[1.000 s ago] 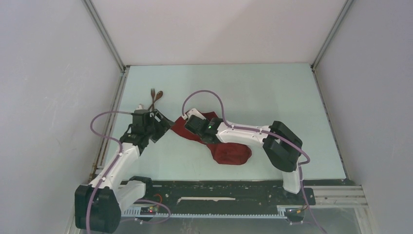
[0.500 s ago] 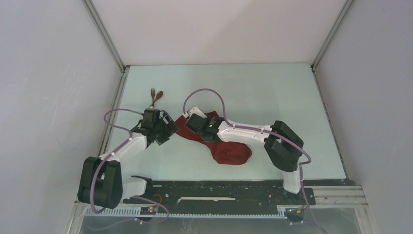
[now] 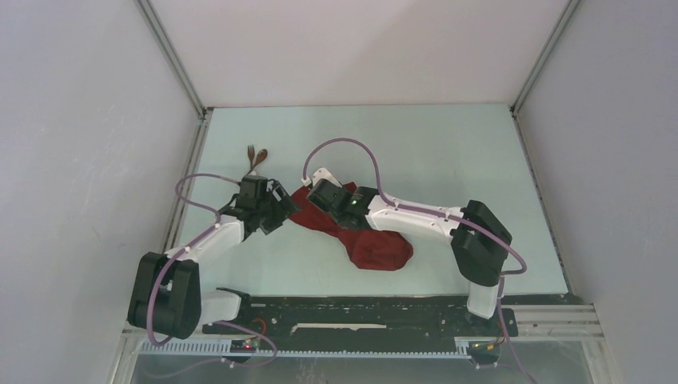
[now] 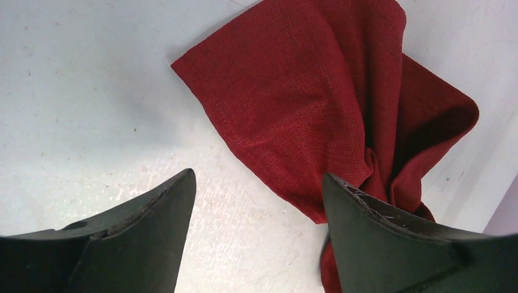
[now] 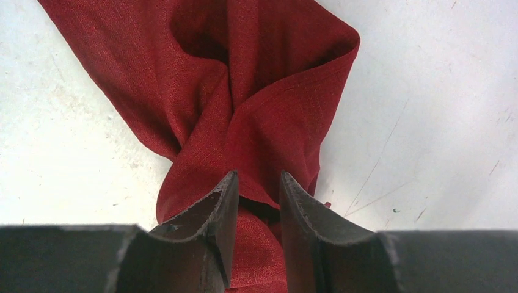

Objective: Fold the napkin into a case and place the utensils inside
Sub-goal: Pick up the crumpled napkin from the center of the board.

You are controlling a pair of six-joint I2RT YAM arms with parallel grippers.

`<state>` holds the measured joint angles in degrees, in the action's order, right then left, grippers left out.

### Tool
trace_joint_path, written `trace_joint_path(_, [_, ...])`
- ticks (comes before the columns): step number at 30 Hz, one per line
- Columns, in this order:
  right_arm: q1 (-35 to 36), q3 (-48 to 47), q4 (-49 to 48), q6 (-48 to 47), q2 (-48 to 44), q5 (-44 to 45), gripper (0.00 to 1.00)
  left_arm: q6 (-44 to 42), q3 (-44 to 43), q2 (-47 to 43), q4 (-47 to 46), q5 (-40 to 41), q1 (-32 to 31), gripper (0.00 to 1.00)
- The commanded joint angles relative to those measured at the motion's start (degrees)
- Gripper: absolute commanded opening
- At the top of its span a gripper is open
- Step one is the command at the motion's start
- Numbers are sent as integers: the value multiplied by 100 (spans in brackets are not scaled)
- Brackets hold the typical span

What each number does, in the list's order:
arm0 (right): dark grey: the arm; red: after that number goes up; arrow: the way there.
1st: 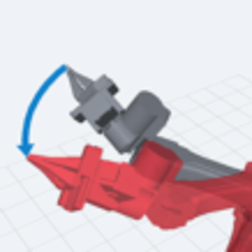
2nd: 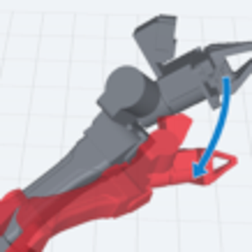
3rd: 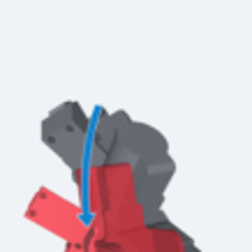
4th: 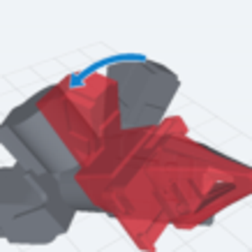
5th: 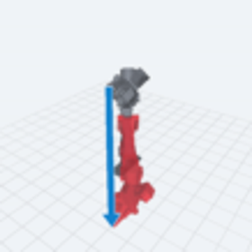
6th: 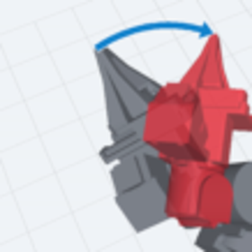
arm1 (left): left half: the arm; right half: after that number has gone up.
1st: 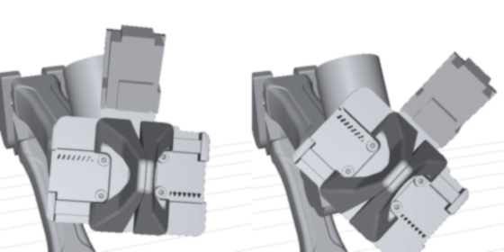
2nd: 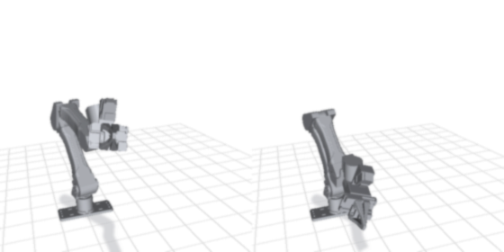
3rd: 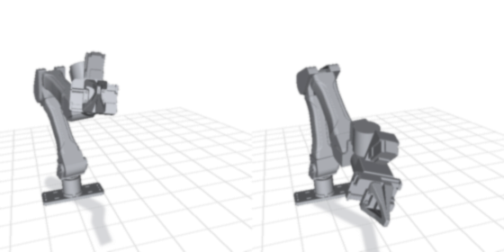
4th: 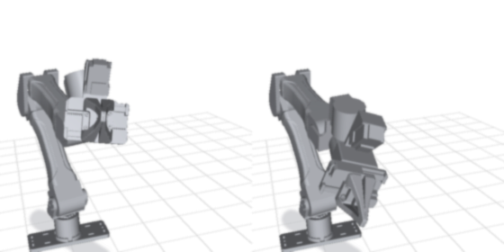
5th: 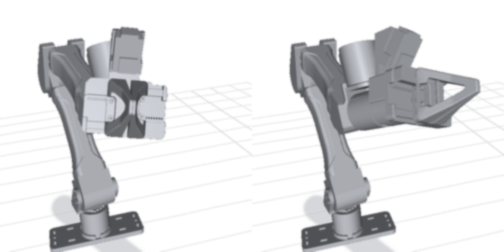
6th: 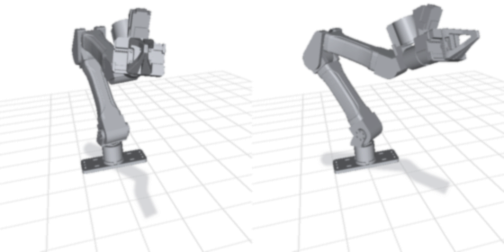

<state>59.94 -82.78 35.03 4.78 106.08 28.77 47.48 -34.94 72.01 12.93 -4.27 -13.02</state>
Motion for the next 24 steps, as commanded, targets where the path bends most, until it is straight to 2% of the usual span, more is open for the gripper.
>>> trace_joint_path(1, [-16, -25, -77, -26, -48, -73, 39, -110, -149, -25, -133, 128, -27, 81])
trace_joint_path(6, [127, -4, -181, -67, -147, -135, 54, -133, -145, -55, -121, 145, -30, 81])
trace_joint_path(11, [117, -17, -241, -170, 51, -302, 55, -142, -153, -21, -133, 117, -26, 82])
trace_joint_path(17, [-7, -9, -284, -186, 266, -209, 41, -167, -160, -57, -107, 160, -27, 90])
trace_joint_path(24, [-8, -10, -312, -202, 305, -31, 23, -133, -349, 289, -73, 221, -26, 87])
